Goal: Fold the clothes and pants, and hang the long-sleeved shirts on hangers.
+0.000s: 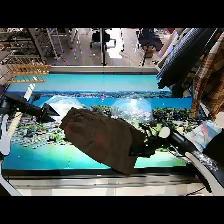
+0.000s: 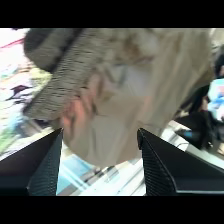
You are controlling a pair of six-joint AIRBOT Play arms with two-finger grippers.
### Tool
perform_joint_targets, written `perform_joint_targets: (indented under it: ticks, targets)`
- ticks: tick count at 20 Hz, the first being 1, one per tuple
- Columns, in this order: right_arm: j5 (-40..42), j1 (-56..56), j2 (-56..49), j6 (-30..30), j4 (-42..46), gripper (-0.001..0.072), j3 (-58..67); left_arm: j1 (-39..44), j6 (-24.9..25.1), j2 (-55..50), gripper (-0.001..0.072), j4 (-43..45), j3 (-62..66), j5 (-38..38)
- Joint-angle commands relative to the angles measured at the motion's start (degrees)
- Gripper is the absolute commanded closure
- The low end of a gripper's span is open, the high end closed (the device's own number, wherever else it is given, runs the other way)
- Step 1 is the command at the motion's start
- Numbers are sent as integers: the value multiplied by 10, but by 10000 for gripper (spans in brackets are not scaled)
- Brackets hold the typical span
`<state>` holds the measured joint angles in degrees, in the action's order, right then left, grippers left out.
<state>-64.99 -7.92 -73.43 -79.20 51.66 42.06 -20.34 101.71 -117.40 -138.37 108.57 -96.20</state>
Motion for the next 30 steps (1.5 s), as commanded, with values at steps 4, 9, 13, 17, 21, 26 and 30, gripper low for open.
perform_joint_targets:
  ticks: [4,9,13,17,21,26,30]
  targets:
    - [120,59,-9,84,-143,189,-107,11,27,60,240,-18,0,11]
    - [195,-16,-119,217,-355,272,-58,75,49,69,240,-15,0,11]
    - [177,-4,-148,179,-256,701,43,143,66,69,622,34,0,17]
    - [126,65,-55,-19,106,702,94,205,97,68,701,92,-33,52]
    - [63,131,19,-74,251,703,138,261,108,58,702,94,-109,144]
    - [50,57,6,-92,252,703,263,306,83,-2,702,93,-115,216]
    - [50,-99,-99,-113,256,703,381,301,63,5,701,93,-110,222]
